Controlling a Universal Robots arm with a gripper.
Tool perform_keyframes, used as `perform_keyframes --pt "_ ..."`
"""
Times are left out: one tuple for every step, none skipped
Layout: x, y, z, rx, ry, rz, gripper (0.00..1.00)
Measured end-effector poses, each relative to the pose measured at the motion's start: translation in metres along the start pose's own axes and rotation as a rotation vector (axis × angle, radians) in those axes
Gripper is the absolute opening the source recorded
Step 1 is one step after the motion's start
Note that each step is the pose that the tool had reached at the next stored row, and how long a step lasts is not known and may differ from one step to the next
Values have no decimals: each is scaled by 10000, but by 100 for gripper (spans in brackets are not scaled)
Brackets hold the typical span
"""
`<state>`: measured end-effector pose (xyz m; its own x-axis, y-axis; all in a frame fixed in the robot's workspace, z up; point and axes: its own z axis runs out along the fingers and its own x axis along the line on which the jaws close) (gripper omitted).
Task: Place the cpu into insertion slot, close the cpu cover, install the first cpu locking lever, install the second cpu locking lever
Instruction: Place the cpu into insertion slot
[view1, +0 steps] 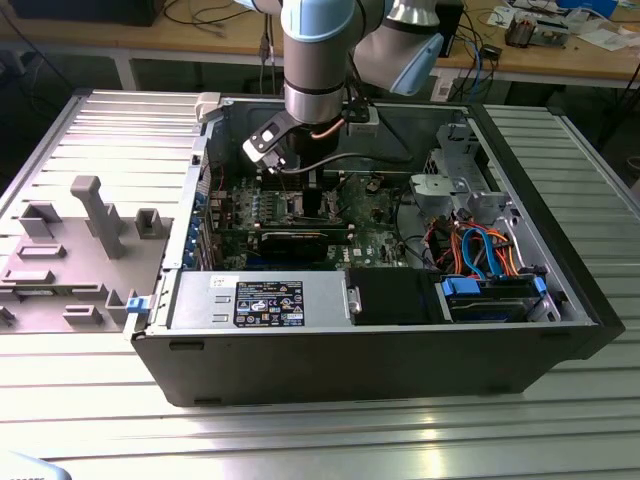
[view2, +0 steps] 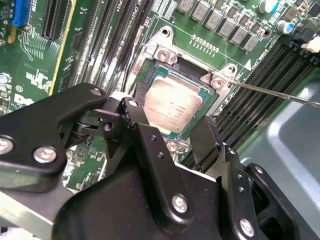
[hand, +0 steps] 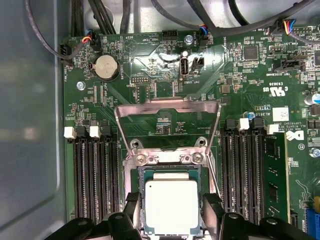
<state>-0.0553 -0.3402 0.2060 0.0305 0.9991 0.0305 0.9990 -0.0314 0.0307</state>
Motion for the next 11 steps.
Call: perform_keyframes --pt "2 0 1 3 2 -2 62" --pt "4 0 7 7 4 -6 62" --pt "5 0 9 10 1 -10 62" --pt "8 0 14 12 3 -15 62" --pt "9 -1 18 14 3 -20 62" --pt "12 -1 21 16 2 -30 62" --pt "17 -1 24 17 3 -43 62" --pt "18 -1 24 18 3 -51 62" --pt "23 0 24 19 -2 -68 62" --pt "28 0 24 19 -2 -91 62" --pt "35 -1 26 20 -1 -111 62"
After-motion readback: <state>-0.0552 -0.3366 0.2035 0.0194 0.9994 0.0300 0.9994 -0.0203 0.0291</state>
